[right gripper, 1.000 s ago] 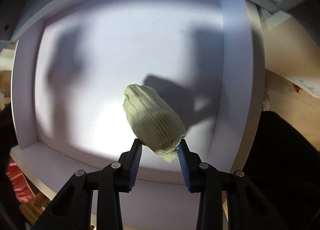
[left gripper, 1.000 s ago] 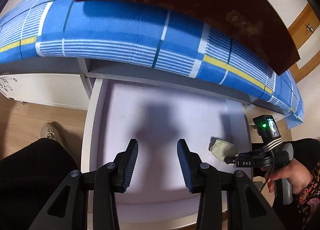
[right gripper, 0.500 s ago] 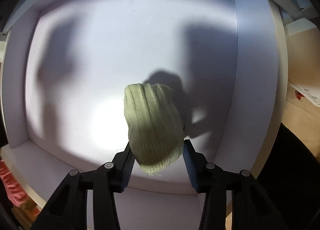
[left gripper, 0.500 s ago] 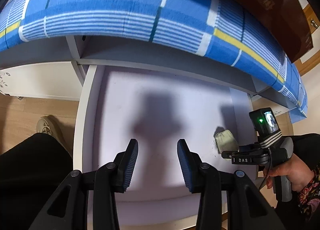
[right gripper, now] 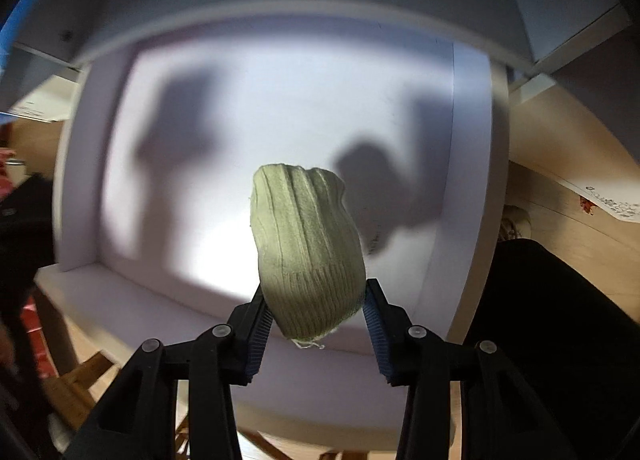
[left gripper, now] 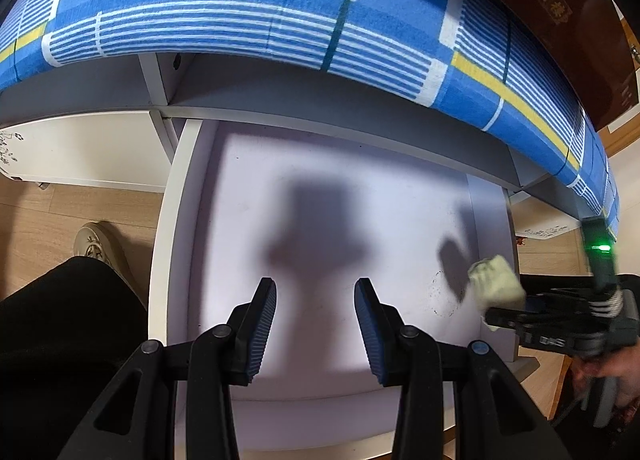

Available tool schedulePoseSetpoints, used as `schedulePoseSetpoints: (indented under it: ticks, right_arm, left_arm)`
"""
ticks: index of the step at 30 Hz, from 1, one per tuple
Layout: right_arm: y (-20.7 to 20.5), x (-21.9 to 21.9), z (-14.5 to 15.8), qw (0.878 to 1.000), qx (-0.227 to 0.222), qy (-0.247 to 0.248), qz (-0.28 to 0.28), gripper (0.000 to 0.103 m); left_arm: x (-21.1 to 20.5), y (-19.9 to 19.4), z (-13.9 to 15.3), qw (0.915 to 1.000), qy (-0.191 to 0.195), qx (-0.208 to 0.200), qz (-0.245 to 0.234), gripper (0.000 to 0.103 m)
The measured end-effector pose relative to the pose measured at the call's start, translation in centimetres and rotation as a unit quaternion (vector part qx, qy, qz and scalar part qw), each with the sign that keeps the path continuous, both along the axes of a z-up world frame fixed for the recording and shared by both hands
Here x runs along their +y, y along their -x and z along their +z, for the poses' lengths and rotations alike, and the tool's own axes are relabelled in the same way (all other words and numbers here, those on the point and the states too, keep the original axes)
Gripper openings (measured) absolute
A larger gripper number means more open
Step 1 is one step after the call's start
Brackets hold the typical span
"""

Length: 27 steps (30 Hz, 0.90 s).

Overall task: Organize soft objects
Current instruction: 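Lift the pale green beanie out of the drawer with the right tool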

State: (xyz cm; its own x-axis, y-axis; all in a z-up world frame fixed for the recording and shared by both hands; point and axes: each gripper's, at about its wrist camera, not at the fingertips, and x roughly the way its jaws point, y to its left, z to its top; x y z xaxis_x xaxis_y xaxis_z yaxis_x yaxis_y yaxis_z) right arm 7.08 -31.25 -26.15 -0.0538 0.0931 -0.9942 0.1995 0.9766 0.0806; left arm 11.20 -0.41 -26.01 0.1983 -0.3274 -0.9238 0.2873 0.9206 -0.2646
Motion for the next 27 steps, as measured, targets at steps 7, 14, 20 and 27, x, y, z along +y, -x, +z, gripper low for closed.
schedulePoseSetpoints:
  ticks: [7,14,20,27]
  right_arm:
    - [2.4,1.3,3.9,0.998,-0.051,-0.012,0.023,0.045]
    - [3.9,2.2,9.5,0.994,-0.097,-0.006,0.049,0.045]
    - [4.5,3.5,13.7,0.988,-0.137,0.000,0.075,0.045]
    - [4.5,4.3,18.4,0.979,-0.182,0.006,0.097,0.045]
  left_arm:
    - [-0.1,0.1,-0.1,1.0000,-0.002,-0.002,-0.003,0.040]
    - [0.0,0.6,0.4,1.0000,-0.001,-0.004,-0.002,0.040]
    - [0.2,0.6,0.8,1.0000,0.005,-0.006,0.002,0.040]
    - [0.6,0.7,1.3,0.9999,0.010,-0.008,0.011,0.040]
